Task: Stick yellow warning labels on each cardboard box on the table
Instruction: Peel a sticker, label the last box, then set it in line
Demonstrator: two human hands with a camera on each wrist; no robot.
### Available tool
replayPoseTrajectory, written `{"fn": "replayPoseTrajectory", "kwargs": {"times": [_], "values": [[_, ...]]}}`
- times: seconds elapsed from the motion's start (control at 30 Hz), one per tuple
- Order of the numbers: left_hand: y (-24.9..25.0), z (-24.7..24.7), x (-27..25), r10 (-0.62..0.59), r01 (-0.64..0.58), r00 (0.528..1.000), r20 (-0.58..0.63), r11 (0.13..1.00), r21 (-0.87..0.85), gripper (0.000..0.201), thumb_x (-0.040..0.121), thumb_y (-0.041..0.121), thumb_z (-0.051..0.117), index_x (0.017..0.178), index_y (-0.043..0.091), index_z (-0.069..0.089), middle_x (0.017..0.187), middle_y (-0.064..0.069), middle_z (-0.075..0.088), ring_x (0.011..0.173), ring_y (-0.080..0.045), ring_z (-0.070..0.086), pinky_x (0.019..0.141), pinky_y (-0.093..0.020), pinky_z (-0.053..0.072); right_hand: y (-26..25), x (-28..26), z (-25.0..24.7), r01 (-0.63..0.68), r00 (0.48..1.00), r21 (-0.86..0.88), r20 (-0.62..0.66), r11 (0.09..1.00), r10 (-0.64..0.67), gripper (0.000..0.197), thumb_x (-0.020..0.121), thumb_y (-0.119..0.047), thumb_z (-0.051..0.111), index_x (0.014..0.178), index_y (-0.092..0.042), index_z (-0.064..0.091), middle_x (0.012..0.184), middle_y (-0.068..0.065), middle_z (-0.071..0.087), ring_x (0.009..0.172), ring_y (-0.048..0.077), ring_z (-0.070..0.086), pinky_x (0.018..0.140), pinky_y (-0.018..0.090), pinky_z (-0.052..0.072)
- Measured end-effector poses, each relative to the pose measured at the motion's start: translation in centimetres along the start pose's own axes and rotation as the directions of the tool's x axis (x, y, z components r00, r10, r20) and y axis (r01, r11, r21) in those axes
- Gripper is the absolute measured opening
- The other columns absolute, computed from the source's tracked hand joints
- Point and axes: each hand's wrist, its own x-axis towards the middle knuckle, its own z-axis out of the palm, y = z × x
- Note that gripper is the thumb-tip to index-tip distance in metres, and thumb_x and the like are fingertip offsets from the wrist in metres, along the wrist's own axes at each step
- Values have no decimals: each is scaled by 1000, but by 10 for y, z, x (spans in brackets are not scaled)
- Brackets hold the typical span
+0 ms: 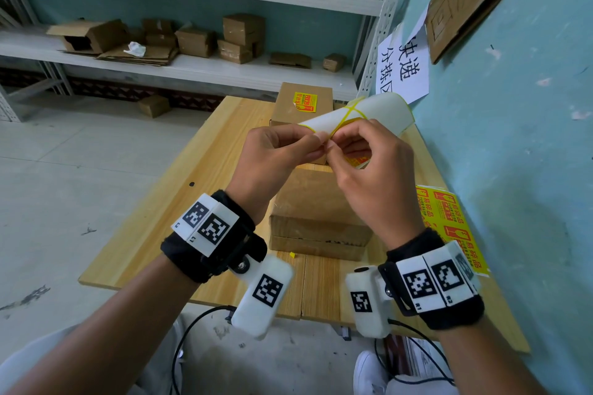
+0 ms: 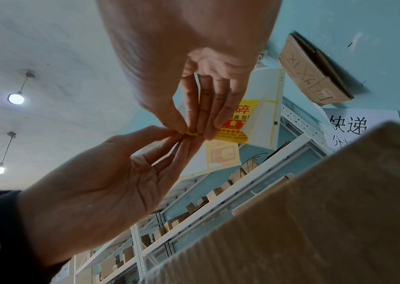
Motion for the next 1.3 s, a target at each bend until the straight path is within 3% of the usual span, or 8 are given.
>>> {"fn": "replayPoseTrajectory", "kwargs": {"times": [0.27, 0.6, 0.7, 0.8, 0.93, 1.1, 1.2, 1.3], "values": [[0, 1, 0, 2, -2, 1000, -7, 1000, 8, 15, 90, 6, 64, 77, -1, 67, 82, -16, 66, 83, -20, 67, 85, -24, 57, 1, 0, 0, 13, 1000, -11, 15, 1000, -13, 2, 86, -10, 69, 86, -8, 68, 83, 0, 66, 72, 9, 63, 69, 26, 54], [-5, 2, 1, 10, -10, 1000, 14, 1000, -5, 7, 89, 7, 65, 84, 4, 61, 88, -16, 65, 87, -22, 64, 89, -35, 52, -3, 0, -2, -6, 999, 51, 34, 999, 4, 1, 87, -8, 66, 86, -8, 66, 83, 1, 66, 75, 9, 63, 70, 25, 54], [-6, 1, 1, 13, -13, 999, 45, 1000, 5, 19, 91, 10, 63, 100, -6, 63, 100, -21, 70, 99, -34, 66, 97, -45, 50, -3, 1, -2, -22, 999, 72, 35, 997, 20, 1, 87, -7, 66, 87, -8, 66, 83, 2, 67, 75, 10, 64, 71, 28, 55], [-6, 1, 0, 24, -25, 998, 66, 1000, 12, 26, 94, 13, 59, 103, -11, 65, 110, -30, 65, 110, -44, 60, 102, -53, 45, -4, 0, -1, -29, 999, 80, 27, 996, 27, 3, 88, -11, 66, 87, -8, 66, 83, 2, 68, 76, 11, 65, 72, 29, 56], [-5, 4, -1, 4, -2, 998, 58, 1000, -26, 37, 99, 17, 52, 101, -20, 61, 112, -35, 61, 108, -38, 63, 100, -41, 50, -4, 0, -1, -24, 999, 73, 29, 997, 22, 13, 91, -19, 68, 87, -7, 66, 82, 2, 68, 76, 11, 66, 72, 28, 56], [-6, 7, -1, -51, 54, 998, 38, 995, -88, 29, 97, 20, 55, 82, -1, 69, 90, -14, 73, 89, -19, 71, 86, -28, 55, -4, -1, 0, -23, 999, 58, 38, 998, 20, 4, 89, -11, 68, 86, -8, 66, 82, 1, 67, 77, 11, 65, 73, 29, 55], [-7, 6, 1, -57, 58, 998, 22, 994, -87, 33, 97, 21, 56, 91, -9, 67, 95, -19, 73, 93, -23, 72, 87, -30, 56, -6, -2, 0, -8, 998, 45, 60, 999, 5, 1, 87, -9, 67, 87, -8, 67, 84, 1, 68, 78, 10, 64, 74, 26, 54], [-7, 6, 0, -49, 50, 999, 20, 996, -71, 33, 98, 21, 54, 88, -8, 68, 99, -21, 73, 95, -25, 71, 89, -31, 56, -6, -3, 1, -10, 997, 47, 73, 999, 7, 2, 87, -9, 67, 88, -8, 67, 85, 1, 68, 79, 11, 64, 74, 26, 54]]}}
